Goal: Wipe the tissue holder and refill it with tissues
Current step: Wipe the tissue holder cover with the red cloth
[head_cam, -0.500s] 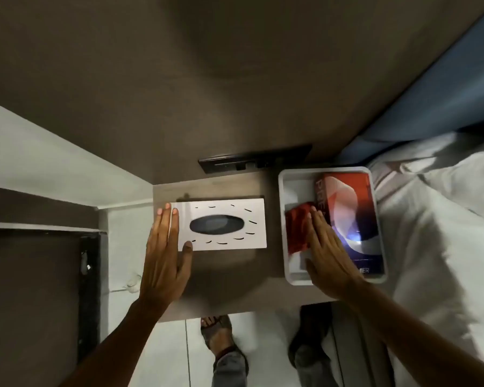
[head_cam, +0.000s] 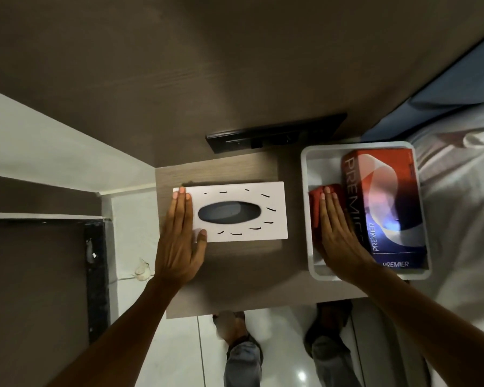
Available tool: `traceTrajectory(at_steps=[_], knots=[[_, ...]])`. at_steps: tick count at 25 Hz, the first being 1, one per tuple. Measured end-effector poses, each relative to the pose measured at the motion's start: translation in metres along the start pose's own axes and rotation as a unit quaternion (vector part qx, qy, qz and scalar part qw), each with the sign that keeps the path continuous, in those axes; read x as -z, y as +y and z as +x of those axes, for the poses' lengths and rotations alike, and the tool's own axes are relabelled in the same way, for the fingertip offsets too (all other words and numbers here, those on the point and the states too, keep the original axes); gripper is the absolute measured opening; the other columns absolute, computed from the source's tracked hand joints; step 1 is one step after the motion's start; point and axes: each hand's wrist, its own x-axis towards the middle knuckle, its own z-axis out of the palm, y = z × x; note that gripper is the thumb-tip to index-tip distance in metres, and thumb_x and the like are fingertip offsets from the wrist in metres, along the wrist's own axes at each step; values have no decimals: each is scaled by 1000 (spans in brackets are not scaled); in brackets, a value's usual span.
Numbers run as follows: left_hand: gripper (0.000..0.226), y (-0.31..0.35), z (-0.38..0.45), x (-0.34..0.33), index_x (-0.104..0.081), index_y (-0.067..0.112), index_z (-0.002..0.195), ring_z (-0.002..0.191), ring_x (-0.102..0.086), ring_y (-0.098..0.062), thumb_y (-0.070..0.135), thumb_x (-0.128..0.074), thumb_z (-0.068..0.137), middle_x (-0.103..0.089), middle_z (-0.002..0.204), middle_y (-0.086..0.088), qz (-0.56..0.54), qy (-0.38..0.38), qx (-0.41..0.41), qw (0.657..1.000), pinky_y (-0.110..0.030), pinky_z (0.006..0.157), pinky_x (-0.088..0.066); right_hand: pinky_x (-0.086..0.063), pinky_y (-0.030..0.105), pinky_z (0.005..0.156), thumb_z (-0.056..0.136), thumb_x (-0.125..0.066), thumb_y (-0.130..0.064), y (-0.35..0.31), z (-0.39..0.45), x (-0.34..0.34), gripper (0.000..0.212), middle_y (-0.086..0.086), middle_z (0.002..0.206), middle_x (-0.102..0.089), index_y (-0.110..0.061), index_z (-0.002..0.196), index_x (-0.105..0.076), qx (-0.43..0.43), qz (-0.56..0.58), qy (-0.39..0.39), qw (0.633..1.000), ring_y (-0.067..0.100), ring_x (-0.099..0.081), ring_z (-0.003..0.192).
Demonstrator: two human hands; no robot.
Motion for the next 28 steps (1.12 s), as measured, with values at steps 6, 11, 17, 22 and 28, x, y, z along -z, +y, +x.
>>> traceTrajectory(at_steps=[6, 11, 17, 22, 28], knots=[[71, -8, -1, -17, -15, 11, 168, 165, -11, -25, 48, -25, 108, -9, 179, -4, 5, 38, 0, 999, -55, 128, -29, -12, 45, 131, 103, -28, 7, -3, 4, -12, 68, 6, 174, 5, -7, 165, -3, -48, 187, 58, 979, 22, 2, 162], [70, -9, 0, -19, -19, 8, 167, 165, -10, -25, 48, -22, 109, -11, 178, -5, -16, 44, 2, 999, -43, 134, -14, -39, 35, 121, 110, -38, -9, -23, -1, 17, 52, -9, 157, -46, -24, 159, -31, -159, 488, 189, 837, 2, -47, 140], [63, -7, 2, -21, -26, 5, 165, 165, -15, -23, 42, -21, 114, -21, 176, -8, -51, 67, 39, 996, -37, 134, -12, -21, 49, 129, 97, -49, 1, -72, -10, 33, 81, -3, 175, -10, -18, 166, -11, 0, 334, 141, 932, 16, -13, 161], [65, -10, 8, -20, -23, 7, 166, 165, -11, -21, 45, -21, 113, -19, 176, -6, -58, 66, 60, 994, -35, 134, -8, -14, 57, 129, 101, -52, 0, -109, 5, 0, 74, 3, 174, -9, -15, 165, -17, 14, 186, 125, 974, 20, -2, 162], [63, -12, 7, -23, -21, 7, 166, 166, -7, -18, 43, -21, 114, -16, 177, -5, -55, 64, 57, 995, -31, 133, -5, -7, 54, 130, 104, -44, -17, -134, 38, -13, 63, -1, 174, -16, -20, 164, -23, -24, 190, 176, 966, 18, -3, 162]])
